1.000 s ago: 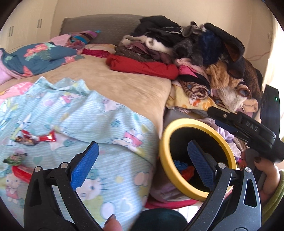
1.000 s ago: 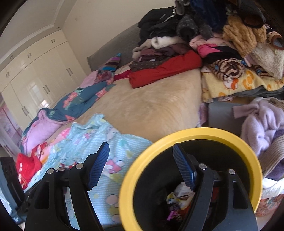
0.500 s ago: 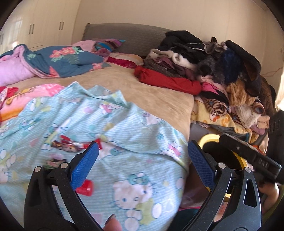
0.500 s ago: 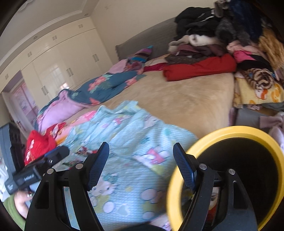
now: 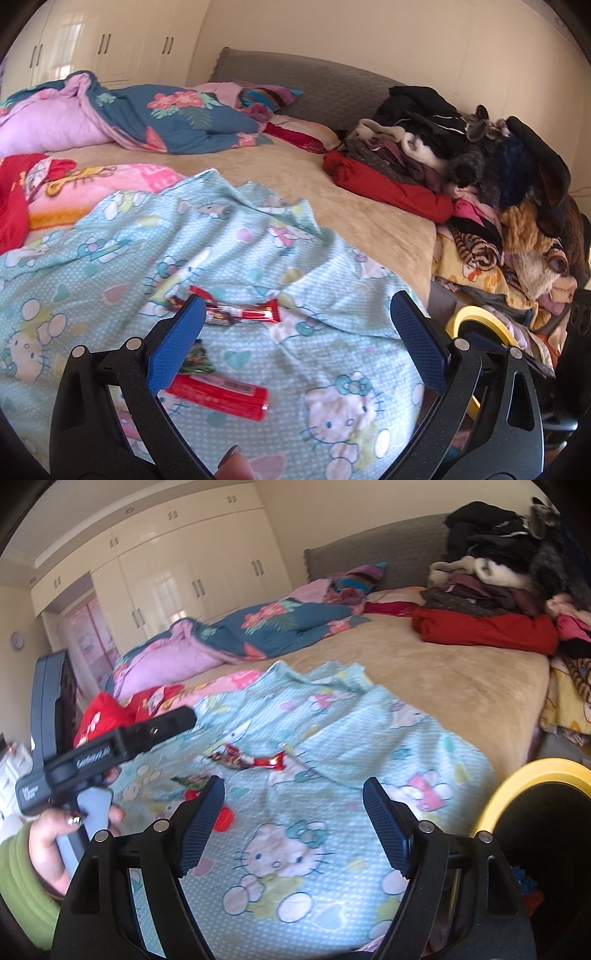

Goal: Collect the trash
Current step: 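Move both grippers back over the red tube and wrappers on the sheet, then grasp the green wrapper with the left gripper while the right gripper grasps the red tube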

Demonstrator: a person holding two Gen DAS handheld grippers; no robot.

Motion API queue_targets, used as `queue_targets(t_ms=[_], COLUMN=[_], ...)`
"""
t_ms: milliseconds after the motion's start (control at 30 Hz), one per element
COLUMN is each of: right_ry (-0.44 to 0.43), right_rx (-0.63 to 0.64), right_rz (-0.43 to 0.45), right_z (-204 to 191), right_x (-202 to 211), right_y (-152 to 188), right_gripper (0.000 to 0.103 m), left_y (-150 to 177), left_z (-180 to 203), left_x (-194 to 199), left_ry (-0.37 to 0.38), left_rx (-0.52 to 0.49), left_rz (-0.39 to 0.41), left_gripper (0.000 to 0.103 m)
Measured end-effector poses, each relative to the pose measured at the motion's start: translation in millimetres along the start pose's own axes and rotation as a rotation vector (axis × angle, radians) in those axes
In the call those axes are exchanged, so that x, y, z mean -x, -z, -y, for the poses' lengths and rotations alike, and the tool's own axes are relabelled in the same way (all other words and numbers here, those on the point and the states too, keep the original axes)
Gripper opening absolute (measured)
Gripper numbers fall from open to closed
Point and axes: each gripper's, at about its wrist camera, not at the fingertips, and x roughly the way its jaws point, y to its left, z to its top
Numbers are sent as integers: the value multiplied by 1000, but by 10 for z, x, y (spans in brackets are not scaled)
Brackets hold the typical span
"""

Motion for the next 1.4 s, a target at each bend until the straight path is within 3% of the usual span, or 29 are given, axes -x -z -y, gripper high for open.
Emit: queue_targets(t_ms=[467, 733, 900, 1200, 1400], right_ry=[-59, -126, -140, -148, -145], right_rx=[121, 204, 235, 269, 283], right_rz=[-64, -154, -207, -274, -304], right_z=[-435, -683, -773, -862, -893], right_x=[-405, -771, -1014, -1369, -1548], right_y=[55, 142, 202, 307, 349], right_gripper=[75, 75, 75, 74, 73], left_y=[-83, -102, -42, 20, 56], left_z=[-582, -922, -1071, -1240, -1236], left_x=[-82, -272, -412, -713, -903], left_ry=[-42, -63, -76, -25, -7], left_rx=[95, 141, 158, 193, 174], left_rz=[-19, -76, -131, -233, -289], left_gripper=[92, 91, 76, 53, 44])
